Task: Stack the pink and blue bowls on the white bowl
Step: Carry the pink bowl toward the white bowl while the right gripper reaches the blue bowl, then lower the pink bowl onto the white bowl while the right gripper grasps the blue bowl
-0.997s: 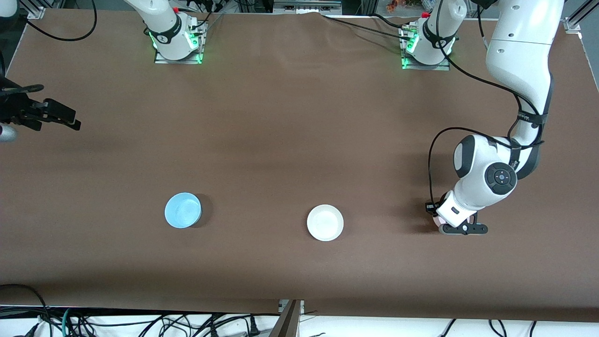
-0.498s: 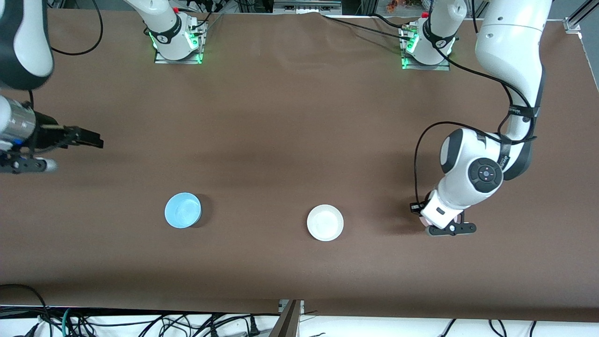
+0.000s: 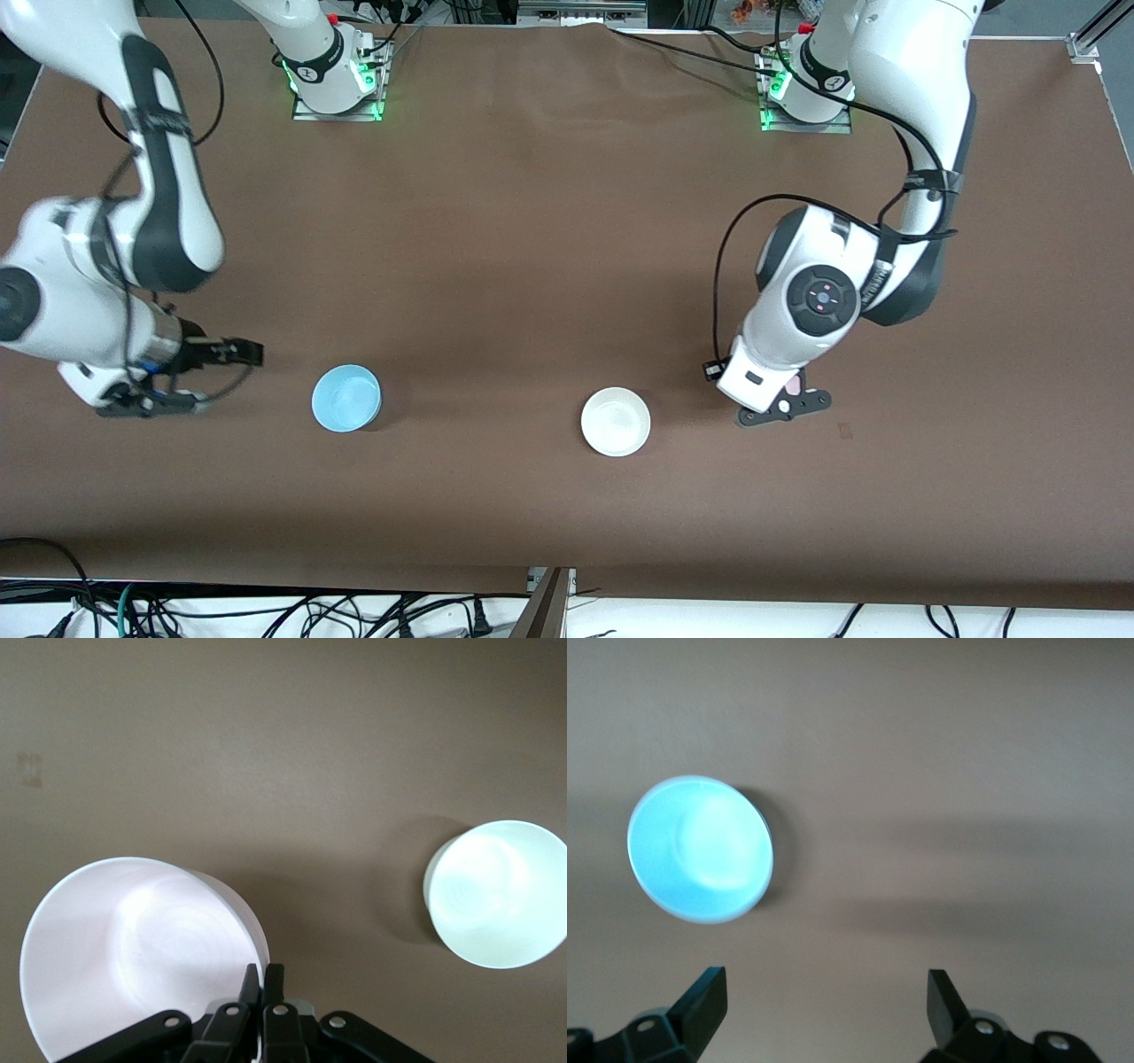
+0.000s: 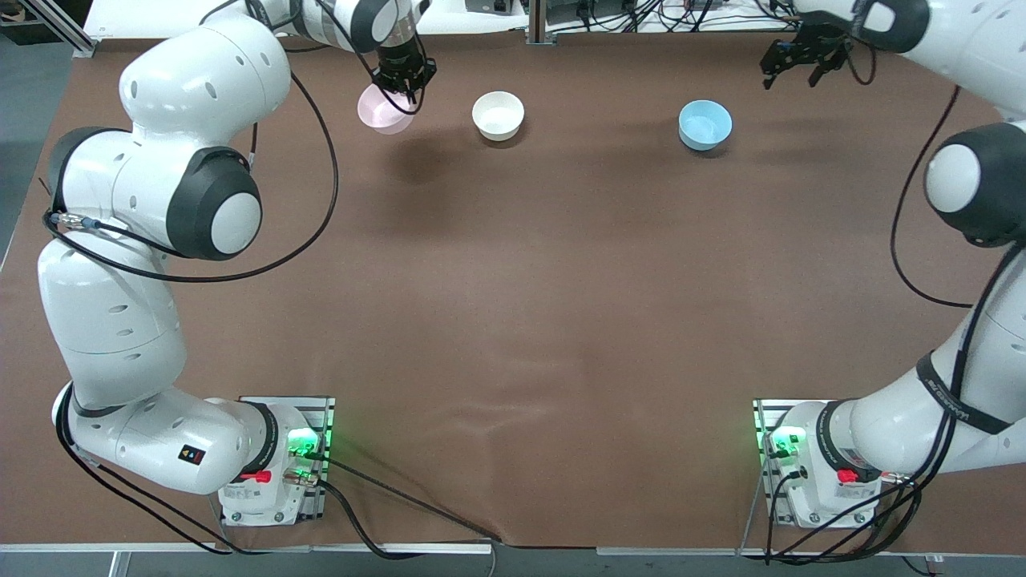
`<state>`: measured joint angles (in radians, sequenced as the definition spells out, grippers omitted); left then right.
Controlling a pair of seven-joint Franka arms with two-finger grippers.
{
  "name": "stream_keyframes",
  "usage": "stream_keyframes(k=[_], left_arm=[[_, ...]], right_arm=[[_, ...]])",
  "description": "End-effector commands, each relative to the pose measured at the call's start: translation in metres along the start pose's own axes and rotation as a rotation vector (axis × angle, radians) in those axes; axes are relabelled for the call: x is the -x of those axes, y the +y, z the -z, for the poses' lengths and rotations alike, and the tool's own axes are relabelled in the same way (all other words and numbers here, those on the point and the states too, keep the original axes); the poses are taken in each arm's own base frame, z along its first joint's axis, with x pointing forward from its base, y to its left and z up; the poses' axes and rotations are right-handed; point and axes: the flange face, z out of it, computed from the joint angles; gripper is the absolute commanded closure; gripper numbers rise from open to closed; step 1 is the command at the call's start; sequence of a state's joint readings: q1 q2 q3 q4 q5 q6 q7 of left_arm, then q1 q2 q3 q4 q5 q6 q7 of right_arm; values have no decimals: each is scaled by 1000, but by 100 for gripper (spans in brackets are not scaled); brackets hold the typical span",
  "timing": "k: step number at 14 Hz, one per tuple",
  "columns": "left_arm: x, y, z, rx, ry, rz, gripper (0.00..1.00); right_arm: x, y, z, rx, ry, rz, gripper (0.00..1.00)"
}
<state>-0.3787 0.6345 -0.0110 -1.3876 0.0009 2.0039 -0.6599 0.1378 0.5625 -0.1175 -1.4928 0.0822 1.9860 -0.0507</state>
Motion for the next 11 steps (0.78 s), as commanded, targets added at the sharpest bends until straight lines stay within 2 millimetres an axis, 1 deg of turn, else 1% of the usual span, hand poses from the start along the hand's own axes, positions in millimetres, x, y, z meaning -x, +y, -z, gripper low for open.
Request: stream_keyframes(k=[1,2,4,5,6,7,9,10,11], left_arm=[[10,28,6,-7,20,80,100],[14,44,10,9,31,109,100],[19,67,12,33,42,155,100],[18,78,12,47,52,185,100],[19,92,12,64,63,218,100],[16,101,10,79,72,252,100],[15,115,5,104,85,300,100],[13,120,2,127,98,330,100],[9,125,0,162,115,379,100]], right_arm=[[-22,-43,-39,-53,-10,2,0],[-27,-51,-55,-51,14,11,0],[-33,-53,-82,-48,46,6,0],[-34,-54,-90,-46,43,6,0],[-34,-54,-96,-45,38,9,1],[-34,-55,-100,-45,33,10,1],[-36,-53,-105,-41,44,9,3],[-39,-50,-106,-42,62,7,6],[-38,-49,-110,-42,59,5,11]])
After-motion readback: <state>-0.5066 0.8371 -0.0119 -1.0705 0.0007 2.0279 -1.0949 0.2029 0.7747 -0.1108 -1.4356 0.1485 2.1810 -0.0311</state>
